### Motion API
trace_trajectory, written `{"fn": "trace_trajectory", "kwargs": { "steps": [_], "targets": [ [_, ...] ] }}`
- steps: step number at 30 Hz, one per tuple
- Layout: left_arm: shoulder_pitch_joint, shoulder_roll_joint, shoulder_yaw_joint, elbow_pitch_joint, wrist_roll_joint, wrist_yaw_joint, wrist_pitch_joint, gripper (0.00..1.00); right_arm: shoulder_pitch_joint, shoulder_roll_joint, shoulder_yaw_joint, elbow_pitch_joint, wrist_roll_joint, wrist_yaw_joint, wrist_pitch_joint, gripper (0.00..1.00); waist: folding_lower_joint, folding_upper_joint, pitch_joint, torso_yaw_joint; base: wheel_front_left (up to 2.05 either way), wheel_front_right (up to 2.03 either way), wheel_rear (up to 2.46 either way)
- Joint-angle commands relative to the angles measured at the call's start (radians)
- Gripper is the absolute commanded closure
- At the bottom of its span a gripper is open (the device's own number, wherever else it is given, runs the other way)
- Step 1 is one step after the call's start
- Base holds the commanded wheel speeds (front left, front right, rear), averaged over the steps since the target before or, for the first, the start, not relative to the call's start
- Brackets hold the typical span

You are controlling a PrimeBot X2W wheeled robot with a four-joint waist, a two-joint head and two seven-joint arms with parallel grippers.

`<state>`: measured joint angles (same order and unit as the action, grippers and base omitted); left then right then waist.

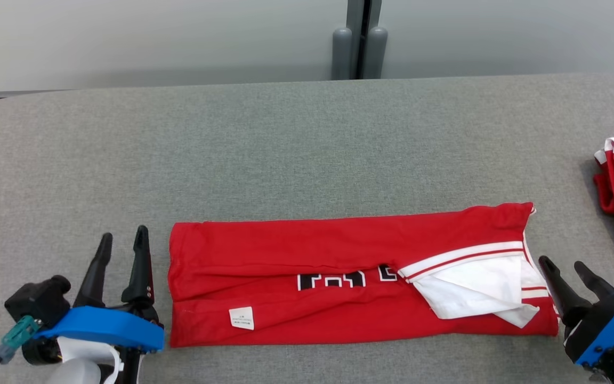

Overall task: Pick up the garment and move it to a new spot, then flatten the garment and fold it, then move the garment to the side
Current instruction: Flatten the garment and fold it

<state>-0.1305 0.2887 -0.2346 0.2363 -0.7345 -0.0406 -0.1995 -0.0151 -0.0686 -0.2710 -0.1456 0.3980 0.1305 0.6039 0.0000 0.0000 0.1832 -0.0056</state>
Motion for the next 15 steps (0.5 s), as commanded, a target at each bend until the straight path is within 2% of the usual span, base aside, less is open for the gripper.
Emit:
{"fn": "trace_trajectory", "kwargs": {
  "steps": [1,8,10,15],
  "targets": [
    [-0.031,0.014,-0.005,0.018,0.039,0.006,-0.019,0.00,-0.022,0.003,-0.002,0.011,-0.014,0.001,0.003,0.00,0.0000,0.0000,-0.004,0.005,0.00,0.00,0.00],
    [-0.099,0.023,-0.029,0.096,0.199,0.030,-0.062,0.00,-0.075,0.007,0.010,0.089,-0.043,0.001,-0.005,0.00,0.0000,0.0000,-0.012,0.018,0.00,0.00,0.00],
    [-0.105,0.010,-0.027,0.113,0.227,0.041,-0.066,0.00,-0.085,0.005,0.009,0.132,-0.065,0.001,-0.010,0.00,0.0000,0.0000,-0.014,0.021,0.00,0.00,0.00],
    [-0.105,-0.010,-0.005,0.136,0.252,0.029,-0.066,0.00,-0.133,-0.011,0.007,0.258,-0.136,0.001,-0.040,0.00,0.0000,0.0000,-0.015,0.022,0.00,0.00,0.00]
  ]
}}
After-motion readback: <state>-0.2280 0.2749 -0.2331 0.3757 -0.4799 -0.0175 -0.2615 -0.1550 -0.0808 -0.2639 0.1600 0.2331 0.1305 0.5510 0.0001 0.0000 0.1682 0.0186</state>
